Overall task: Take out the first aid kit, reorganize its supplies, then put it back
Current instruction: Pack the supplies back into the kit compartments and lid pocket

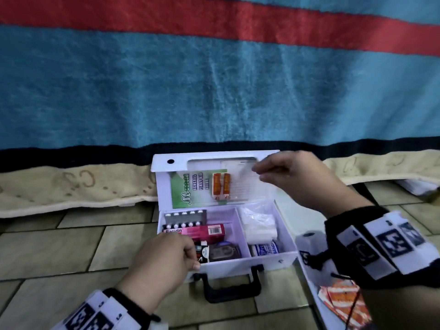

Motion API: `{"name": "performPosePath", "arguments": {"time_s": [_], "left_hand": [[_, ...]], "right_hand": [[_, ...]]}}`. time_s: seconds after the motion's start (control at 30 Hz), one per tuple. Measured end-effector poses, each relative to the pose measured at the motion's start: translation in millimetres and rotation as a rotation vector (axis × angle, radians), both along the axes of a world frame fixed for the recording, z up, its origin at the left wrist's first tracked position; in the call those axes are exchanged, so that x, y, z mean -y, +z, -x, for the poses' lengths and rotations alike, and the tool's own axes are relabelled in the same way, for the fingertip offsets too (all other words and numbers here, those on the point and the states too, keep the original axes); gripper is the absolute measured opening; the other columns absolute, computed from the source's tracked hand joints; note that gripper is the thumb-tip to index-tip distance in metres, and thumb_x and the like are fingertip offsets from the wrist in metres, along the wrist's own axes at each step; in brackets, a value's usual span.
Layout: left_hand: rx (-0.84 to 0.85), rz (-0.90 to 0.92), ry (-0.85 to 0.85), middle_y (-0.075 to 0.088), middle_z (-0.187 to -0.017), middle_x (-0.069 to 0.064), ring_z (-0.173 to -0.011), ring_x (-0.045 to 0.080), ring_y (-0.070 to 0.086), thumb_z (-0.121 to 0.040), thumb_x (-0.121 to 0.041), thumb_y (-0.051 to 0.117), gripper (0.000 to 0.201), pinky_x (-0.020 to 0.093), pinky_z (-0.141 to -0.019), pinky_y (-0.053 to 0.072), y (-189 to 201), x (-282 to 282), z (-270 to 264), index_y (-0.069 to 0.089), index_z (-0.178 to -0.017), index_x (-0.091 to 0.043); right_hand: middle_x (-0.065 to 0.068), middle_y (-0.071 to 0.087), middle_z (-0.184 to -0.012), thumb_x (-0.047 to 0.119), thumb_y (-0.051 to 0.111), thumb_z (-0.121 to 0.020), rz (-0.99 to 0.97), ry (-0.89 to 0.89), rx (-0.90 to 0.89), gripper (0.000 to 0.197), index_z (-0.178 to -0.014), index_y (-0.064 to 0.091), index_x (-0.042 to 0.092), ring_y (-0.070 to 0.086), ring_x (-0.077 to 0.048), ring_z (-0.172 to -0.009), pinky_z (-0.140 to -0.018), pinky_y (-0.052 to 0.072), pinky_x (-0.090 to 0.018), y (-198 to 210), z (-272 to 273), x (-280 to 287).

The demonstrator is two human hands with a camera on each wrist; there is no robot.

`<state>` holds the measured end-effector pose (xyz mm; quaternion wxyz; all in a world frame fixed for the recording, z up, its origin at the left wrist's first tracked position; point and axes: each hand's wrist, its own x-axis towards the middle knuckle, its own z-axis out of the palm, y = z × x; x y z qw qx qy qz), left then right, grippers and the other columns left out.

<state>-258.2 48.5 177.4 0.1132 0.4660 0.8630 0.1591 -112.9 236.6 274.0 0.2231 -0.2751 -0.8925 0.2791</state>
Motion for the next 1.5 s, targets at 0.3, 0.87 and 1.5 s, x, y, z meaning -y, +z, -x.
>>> {"name": "performPosePath", "arguments": {"time_s": [0.3,0.87,1.5], "left_hand": [[-0.065,0.026,-0.033,0.058,-0.061,-0.015,-0.061,-0.004,0.049,-0.076,-0.038,0.073,0.027,0.016,-0.052,0.032,1.4,-0.7,-1.2,0.056,-0.058,-0.029],[0.004,0.103,-0.046,0.064,-0.063,-0.011,-0.060,0.003,0.058,-0.073,-0.038,0.076,0.022,0.021,-0.052,0.036,4.5,-1.7,-0.2,0.061,-0.059,-0.029],[-0.023,0.052,-0.006,0.056,-0.062,-0.011,-0.071,0.005,0.053,-0.076,-0.040,0.072,0.024,0.021,-0.064,0.042,-2.1,-0.2,-1.1,0.056,-0.061,-0.030]], "right_hand": [[0.012,0.070,-0.087,0.029,0.073,-0.079,-0.027,-0.352,0.666,0.014,-0.090,0.068,0.036,0.058,0.001,-0.072,-0.063,0.039,-0.009,-71.5,-163.8,-5.7],[0.010,0.060,-0.080,0.022,0.069,-0.081,-0.002,-0.405,0.766,0.021,-0.069,0.054,0.032,0.057,-0.009,-0.080,-0.071,0.045,-0.017,-103.7,-165.4,4.5],[0.002,0.057,-0.048,-0.008,0.067,-0.079,0.465,-0.182,-0.113,0.011,-0.081,0.066,0.003,0.049,-0.005,-0.040,-0.042,0.038,-0.013,-61.9,-11.3,-9.8]]}}
